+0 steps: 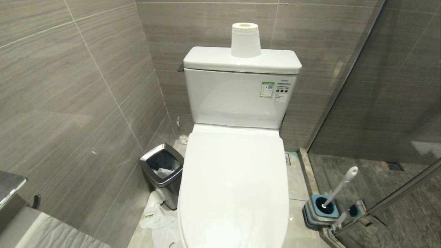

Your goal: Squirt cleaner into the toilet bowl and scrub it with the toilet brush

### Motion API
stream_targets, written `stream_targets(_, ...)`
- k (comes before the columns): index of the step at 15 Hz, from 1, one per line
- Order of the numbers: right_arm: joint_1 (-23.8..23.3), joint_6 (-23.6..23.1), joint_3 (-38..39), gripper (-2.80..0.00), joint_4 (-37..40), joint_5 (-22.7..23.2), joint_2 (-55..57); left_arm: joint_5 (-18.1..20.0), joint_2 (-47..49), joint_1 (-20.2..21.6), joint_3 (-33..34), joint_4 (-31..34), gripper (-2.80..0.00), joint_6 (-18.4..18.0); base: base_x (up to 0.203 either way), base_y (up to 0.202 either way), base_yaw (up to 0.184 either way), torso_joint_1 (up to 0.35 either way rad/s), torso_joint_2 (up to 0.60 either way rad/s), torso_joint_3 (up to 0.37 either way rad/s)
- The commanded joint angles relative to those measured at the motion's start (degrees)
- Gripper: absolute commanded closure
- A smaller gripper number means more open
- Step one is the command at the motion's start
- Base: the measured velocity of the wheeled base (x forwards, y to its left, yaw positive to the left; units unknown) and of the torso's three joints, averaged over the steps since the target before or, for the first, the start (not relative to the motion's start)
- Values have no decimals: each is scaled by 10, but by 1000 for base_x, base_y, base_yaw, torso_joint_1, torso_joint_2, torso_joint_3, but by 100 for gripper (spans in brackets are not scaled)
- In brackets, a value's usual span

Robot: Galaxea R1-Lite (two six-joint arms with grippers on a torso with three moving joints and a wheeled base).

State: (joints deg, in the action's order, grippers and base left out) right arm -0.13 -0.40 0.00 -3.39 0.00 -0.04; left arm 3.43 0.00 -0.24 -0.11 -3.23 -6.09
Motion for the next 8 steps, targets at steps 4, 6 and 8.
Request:
stream_targets(4,0,0,15,0,0,0,0,-5,2,2,2,38,0,-11,0,0,0,0,0,0)
stream_targets(6,0,-1,15,0,0,0,0,-5,1,2,2,37,0,-7,0,0,0,0,0,0)
stream_targets(8,0,0,15,0,0,0,0,-9,1,2,2,37,0,16,0,0,0,0,0,0)
